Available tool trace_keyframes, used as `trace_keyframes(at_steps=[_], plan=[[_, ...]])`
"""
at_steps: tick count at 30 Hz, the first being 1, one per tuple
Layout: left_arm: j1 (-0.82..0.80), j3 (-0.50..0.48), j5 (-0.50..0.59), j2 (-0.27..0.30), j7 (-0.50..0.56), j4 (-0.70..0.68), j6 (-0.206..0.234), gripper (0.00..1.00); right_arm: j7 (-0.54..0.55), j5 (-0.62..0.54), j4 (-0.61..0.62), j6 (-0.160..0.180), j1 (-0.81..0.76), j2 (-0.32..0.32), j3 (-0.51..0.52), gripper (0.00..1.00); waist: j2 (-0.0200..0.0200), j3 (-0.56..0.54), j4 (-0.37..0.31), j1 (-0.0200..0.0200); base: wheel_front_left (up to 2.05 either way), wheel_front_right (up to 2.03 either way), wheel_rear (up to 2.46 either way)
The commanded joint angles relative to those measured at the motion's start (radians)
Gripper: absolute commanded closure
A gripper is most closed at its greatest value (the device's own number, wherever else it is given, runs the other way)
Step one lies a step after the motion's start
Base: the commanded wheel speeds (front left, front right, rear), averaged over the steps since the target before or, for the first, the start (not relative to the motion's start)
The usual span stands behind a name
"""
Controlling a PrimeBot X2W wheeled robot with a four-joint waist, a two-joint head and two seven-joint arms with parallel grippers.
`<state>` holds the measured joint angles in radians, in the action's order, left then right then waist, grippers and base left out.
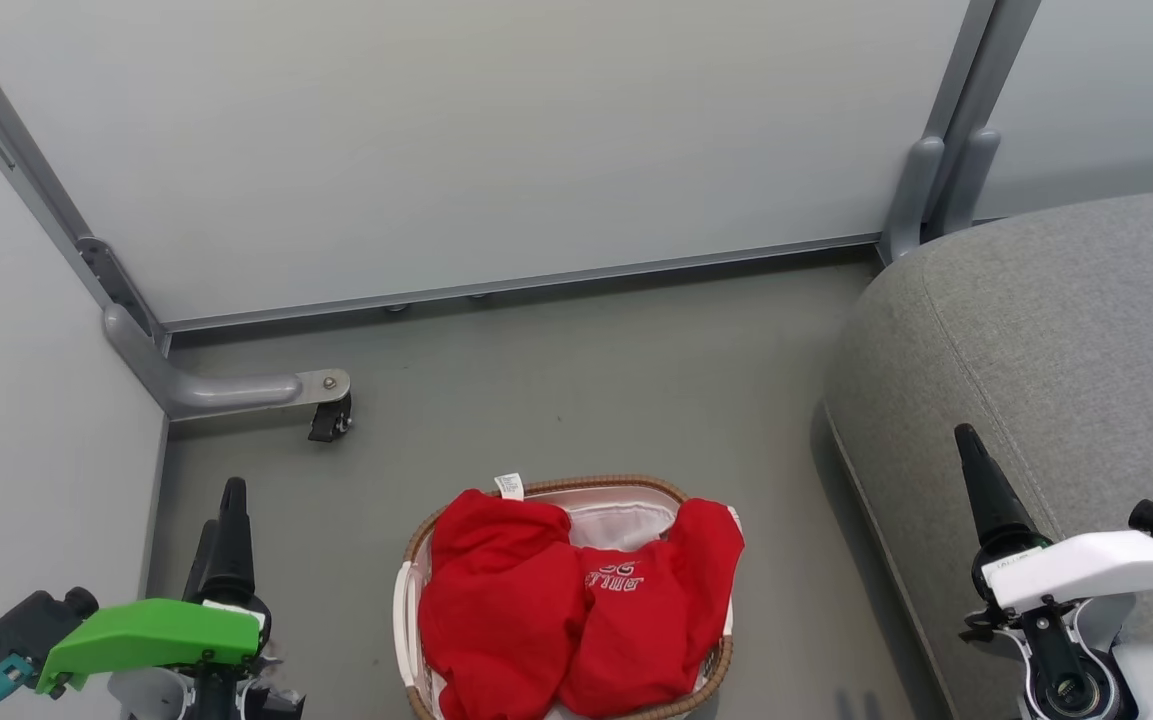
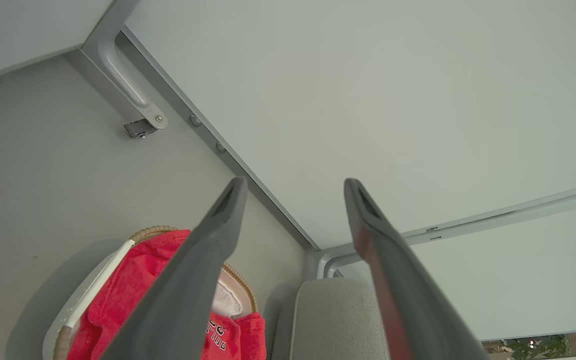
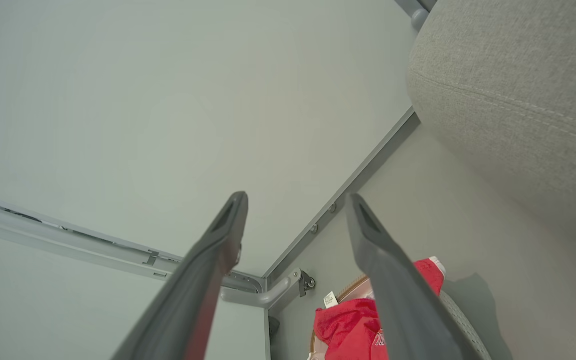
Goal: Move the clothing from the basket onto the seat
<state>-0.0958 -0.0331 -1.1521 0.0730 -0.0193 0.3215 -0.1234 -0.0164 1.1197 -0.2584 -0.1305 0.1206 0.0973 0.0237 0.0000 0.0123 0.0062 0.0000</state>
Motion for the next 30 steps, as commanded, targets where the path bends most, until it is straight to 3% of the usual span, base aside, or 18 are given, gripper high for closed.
trace_keyframes(at_steps=[1, 30], plan=[[-0.032, 0.006, 0.049, 0.013, -0.011, -0.009, -0.005, 0.00, -0.013, -0.044, 0.019, 0.000, 0.030, 0.014, -0.004, 0.00, 0.0000, 0.000, 0.001, 0.0000, 0.00, 0.00, 0.00], [-0.041, 0.057, 0.520, 0.032, -0.105, 0.030, -0.007, 0.00, -0.107, -0.450, -0.011, 0.000, 0.048, 0.054, -0.081, 0.00, 0.0000, 0.003, 0.011, 0.0000, 0.00, 0.00, 0.00]])
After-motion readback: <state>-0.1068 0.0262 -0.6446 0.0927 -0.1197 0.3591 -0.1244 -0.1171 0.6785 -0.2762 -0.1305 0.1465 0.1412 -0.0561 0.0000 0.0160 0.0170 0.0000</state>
